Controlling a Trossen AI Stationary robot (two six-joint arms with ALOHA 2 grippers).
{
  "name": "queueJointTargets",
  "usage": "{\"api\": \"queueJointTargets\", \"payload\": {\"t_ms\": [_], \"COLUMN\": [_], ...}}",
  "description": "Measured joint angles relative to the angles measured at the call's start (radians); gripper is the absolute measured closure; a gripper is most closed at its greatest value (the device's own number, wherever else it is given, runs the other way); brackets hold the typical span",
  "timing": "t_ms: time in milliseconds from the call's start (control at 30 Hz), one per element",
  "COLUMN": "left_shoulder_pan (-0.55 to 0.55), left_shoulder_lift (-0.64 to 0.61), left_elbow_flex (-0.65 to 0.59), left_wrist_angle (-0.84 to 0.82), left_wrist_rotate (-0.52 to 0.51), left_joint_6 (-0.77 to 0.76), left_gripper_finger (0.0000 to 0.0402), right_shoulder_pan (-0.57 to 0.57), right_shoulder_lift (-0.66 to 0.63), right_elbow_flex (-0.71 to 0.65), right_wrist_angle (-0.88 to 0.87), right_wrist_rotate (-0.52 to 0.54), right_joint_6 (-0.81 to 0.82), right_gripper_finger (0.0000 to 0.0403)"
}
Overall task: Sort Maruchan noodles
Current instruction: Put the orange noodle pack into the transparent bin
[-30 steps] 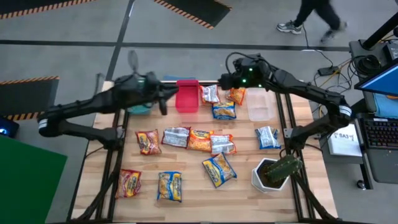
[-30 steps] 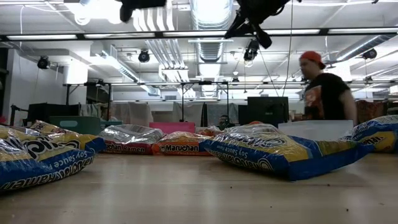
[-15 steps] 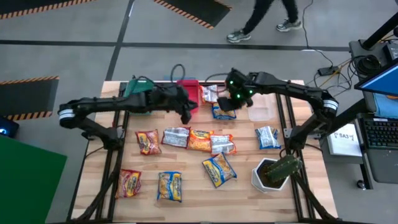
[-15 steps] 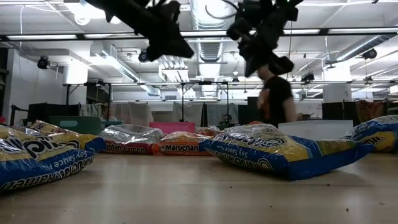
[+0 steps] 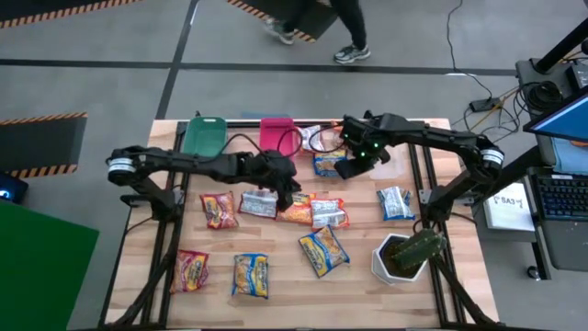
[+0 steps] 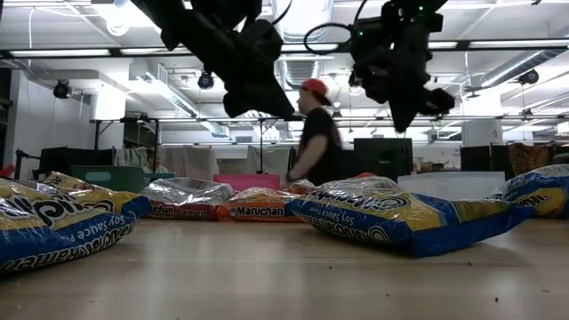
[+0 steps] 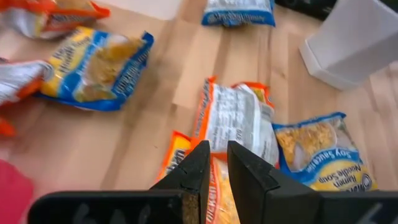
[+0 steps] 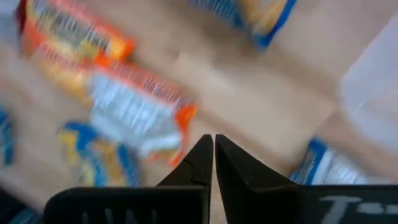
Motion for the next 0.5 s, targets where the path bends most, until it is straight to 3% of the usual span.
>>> {"api": "queueJointTargets", "payload": {"t_ms": [133, 333, 500], "left_shoulder_pan": [-0.007, -0.007, -0.006], "left_shoulder_lift": [-0.01, -0.1, -0.239], "left_elbow_flex": [0.0, 0.0, 0.0], "left_wrist_angle": [-0.002, -0.021, -0.048], "left_wrist_rotate": [0.0, -0.039, -0.134], "left_joint_6": [-0.021, -0.025, 0.004], "left_gripper_finger": [0.0363, 0.0363, 0.0363], "right_shoulder_pan": [-0.005, -0.004, -0.011], "right_shoulder_lift": [-0.006, 0.019, 0.09], "right_elbow_flex": [-0.025, -0.009, 0.053], "right_wrist_angle": [0.148, 0.457, 0.555], "right_wrist_rotate": [0.103, 0.107, 0.109], "right_joint_6": [0.013, 0.018, -0.025], "right_gripper_finger": [0.0394, 0.0391, 0.036]}}
